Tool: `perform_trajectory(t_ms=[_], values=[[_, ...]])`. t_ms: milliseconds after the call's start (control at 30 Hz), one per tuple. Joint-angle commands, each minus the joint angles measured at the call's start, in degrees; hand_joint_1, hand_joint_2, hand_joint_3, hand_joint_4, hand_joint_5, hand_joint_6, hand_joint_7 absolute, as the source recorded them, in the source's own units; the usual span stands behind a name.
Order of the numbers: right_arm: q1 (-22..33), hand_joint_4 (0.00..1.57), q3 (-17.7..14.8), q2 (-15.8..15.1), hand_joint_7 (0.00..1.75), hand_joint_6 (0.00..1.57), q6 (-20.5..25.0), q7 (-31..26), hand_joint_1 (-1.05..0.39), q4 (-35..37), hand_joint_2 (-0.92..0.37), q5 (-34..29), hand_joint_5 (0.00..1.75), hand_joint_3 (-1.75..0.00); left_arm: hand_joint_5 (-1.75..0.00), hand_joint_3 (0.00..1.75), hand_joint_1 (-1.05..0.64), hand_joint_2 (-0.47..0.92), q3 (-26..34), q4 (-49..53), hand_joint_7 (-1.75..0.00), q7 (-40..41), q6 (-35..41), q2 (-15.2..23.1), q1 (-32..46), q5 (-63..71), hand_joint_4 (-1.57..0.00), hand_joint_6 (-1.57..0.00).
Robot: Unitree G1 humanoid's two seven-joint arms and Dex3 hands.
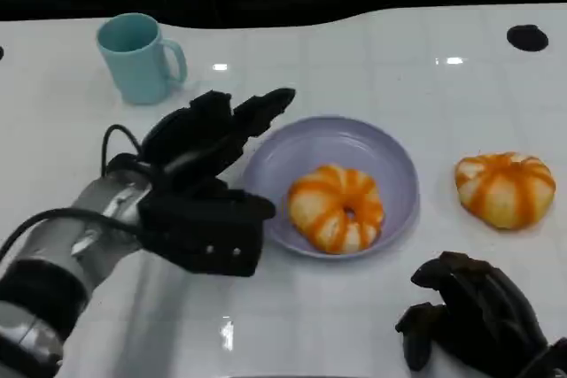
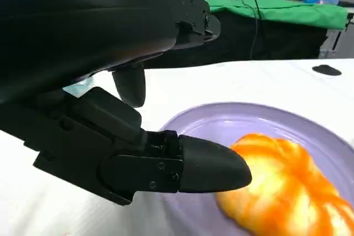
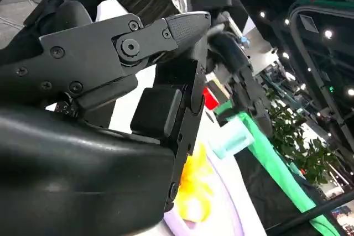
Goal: Grasp the bread from the table and place it into the plate.
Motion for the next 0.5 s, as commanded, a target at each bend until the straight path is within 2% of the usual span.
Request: perform_trajectory(t_ms=[33,233,300,500], values=[[0.71,1.52,-0.18,-0.84,0.33,1.57,0.38,0.55,-0.73,-0.68,-0.91,0.33,0.77,0.0,-1.75,0.51,-1.05,0.92,2.6,-10.62,0.0,-3.21,2.69,5.67,6.58,-0.2,0.0,0.0],[1.71,1.52,-0.1,-0.8,0.33,1.57,1.1,0.32,-0.73,-2.73,-0.92,0.67,0.78,0.0,-1.74,0.56,-1.05,0.92,5.76,-21.58,0.0,-6.0,5.04,9.65,13.87,-0.78,0.0,0.0],[1.8,1.5,-0.27,-0.69,0.3,1.57,1.65,0.67,-0.72,-2.84,-0.92,1.25,0.77,0.0,-1.66,0.52,-1.05,0.92,6.79,-24.53,0.0,-6.91,5.76,10.62,16.21,-0.99,0.0,0.0],[2.03,1.51,-0.18,-0.16,0.3,1.57,1.67,-0.87,-0.73,-2.75,-0.9,0.61,0.77,0.0,-1.58,0.51,-1.05,0.92,7.8,-26.91,0.0,-7.11,5.91,12.1,19.66,0.06,0.0,0.0]])
